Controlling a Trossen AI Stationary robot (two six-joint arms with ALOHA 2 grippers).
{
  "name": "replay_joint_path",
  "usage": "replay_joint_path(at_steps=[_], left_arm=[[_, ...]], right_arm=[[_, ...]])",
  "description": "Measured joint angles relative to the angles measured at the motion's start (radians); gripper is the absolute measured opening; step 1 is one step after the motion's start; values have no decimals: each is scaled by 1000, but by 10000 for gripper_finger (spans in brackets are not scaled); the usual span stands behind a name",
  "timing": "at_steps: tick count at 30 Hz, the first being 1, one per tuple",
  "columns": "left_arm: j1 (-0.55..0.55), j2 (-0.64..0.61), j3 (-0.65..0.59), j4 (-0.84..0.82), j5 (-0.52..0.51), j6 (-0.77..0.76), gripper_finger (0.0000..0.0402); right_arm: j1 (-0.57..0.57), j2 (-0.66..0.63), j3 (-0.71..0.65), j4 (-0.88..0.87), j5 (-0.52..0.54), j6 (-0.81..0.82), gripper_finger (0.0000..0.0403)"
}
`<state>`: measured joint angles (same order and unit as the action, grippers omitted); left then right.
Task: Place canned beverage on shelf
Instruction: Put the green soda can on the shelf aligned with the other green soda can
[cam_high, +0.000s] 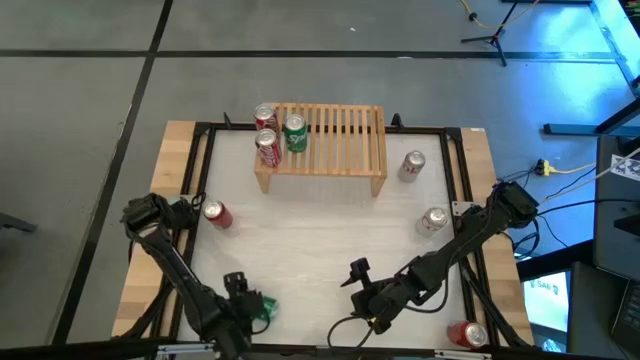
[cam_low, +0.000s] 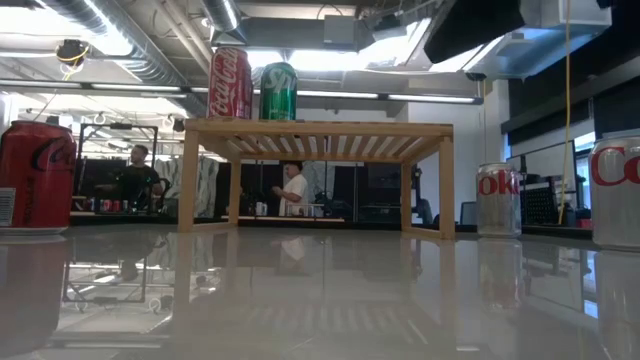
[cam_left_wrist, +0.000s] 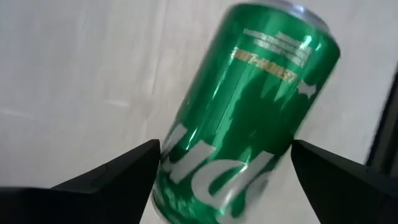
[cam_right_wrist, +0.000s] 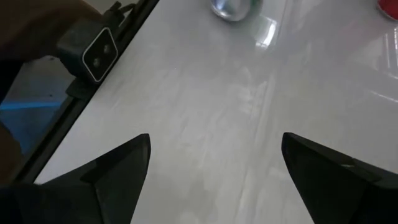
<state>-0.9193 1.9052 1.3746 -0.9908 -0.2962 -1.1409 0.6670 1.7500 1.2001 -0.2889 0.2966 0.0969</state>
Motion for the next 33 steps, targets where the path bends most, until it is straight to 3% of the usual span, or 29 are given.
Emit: replay_joint_path(at_steps=[14, 23, 30, 33], left_arm=[[31, 130, 1, 58, 7, -3, 353], [45, 138, 2, 54, -8, -65, 279], [46, 148, 54, -20, -11, -103, 277], [53, 155, 118, -105, -63, -110, 277]], right_arm=[[-15, 0, 0, 1, 9, 3, 357], [-21, 0, 0, 15, -2, 24, 357], [-25, 0, 0, 18, -11, 33, 357], [-26, 0, 0, 17, 6, 52, 357]])
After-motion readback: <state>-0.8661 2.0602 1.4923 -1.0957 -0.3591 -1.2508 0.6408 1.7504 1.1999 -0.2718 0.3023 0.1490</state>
